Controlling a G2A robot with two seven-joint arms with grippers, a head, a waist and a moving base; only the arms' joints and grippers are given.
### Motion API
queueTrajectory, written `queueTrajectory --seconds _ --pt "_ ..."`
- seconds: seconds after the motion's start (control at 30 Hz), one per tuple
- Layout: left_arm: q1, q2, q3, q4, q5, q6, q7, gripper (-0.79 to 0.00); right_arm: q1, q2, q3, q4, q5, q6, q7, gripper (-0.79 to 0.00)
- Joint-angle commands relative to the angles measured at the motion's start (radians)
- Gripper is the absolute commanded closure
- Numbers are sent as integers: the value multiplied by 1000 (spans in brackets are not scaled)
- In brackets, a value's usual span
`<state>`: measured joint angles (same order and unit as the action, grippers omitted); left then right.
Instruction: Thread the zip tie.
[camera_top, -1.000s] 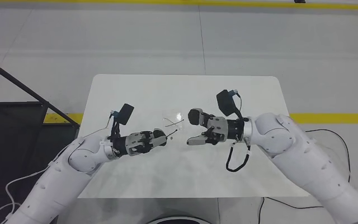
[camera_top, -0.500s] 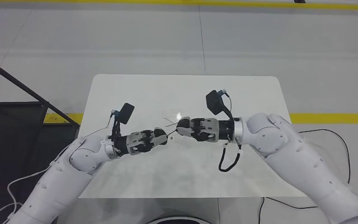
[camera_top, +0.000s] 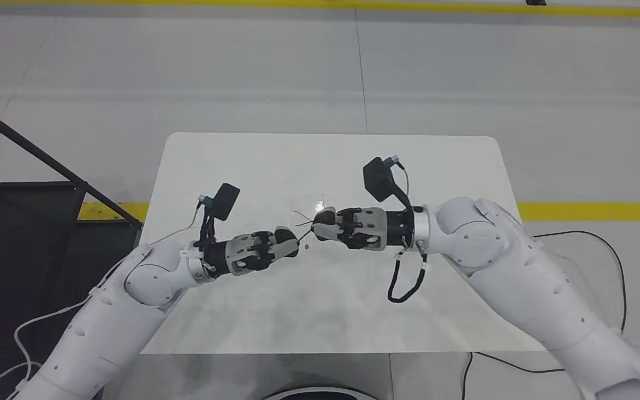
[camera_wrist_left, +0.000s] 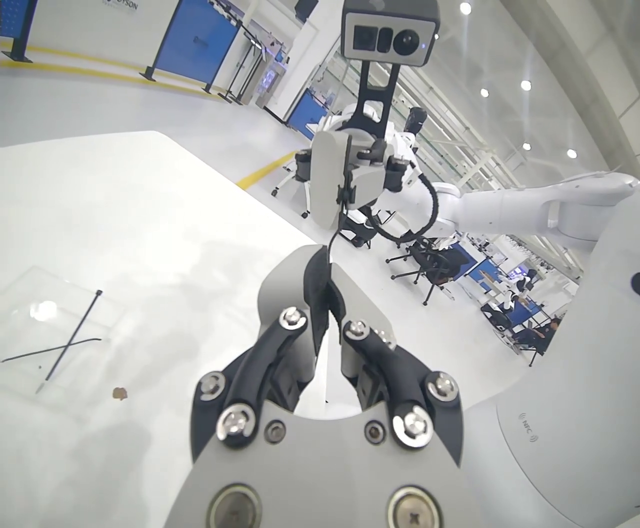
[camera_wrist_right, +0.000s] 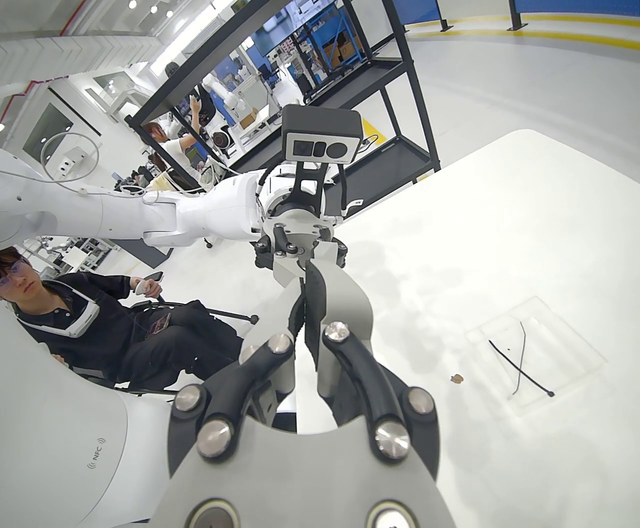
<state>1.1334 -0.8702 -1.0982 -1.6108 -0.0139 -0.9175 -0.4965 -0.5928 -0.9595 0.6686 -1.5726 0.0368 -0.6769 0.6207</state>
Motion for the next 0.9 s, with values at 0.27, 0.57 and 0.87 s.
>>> queueTrajectory --seconds 0.27,0.57,0.87 --pt "12 -7 -19 1 3 -6 35 0 -10 -19 8 31 47 -23 33 -376" --pt "18 -13 -27 0 8 -9 37 0 0 -45 0 53 55 -29 48 -262" --pt "21 -18 -34 4 10 -11 32 0 3 -67 5 62 36 -31 36 0"
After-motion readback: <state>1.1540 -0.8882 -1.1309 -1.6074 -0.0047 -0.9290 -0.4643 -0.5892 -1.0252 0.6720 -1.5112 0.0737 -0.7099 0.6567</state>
